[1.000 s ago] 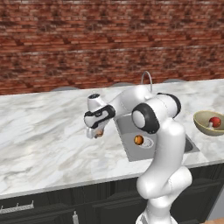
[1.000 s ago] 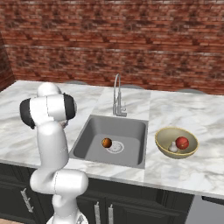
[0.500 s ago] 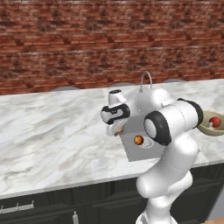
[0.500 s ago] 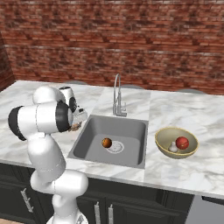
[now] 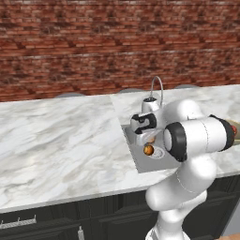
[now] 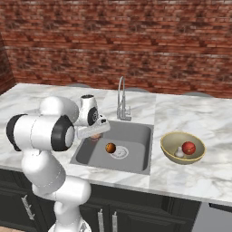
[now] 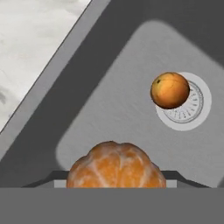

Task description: There is a mixed pile of frozen fruits and vegetables on the counter. Locate all the frozen vegetables and place the items in a bowl on the counter. Take all the frozen fruits and defrost them in a running sink.

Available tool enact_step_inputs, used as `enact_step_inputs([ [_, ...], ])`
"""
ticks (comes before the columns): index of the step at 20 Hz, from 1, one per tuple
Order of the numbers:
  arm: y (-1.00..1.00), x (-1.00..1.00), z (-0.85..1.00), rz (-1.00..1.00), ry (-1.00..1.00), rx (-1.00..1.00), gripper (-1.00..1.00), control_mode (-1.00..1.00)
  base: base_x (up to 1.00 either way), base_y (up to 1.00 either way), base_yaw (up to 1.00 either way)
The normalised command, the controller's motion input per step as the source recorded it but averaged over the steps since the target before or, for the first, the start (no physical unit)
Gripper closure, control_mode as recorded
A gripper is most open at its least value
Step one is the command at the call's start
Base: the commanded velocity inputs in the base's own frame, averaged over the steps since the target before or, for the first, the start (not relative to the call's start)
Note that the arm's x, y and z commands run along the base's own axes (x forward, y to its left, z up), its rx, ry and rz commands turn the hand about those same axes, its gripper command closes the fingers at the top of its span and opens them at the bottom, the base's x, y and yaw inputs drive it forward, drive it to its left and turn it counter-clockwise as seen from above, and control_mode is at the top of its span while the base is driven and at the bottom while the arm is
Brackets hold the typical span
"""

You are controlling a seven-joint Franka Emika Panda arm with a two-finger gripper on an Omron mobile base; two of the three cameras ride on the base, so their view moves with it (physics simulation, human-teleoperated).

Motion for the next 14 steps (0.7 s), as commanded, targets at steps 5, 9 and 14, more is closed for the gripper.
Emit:
enact_step_inputs([
  [5,-0.74,0.29,-0.43,-0.13,0.02,0.00,1.00,-1.00,0.00,0.00,0.00],
  [9,-0.38,0.21,-0.38,-0.01,-0.01,0.01,1.00,-1.00,0.00,0.00,0.00],
  [14,-0.33,0.16,-0.52,-0.04,-0.09,0.04,1.00,-1.00,0.00,0.00,0.00],
])
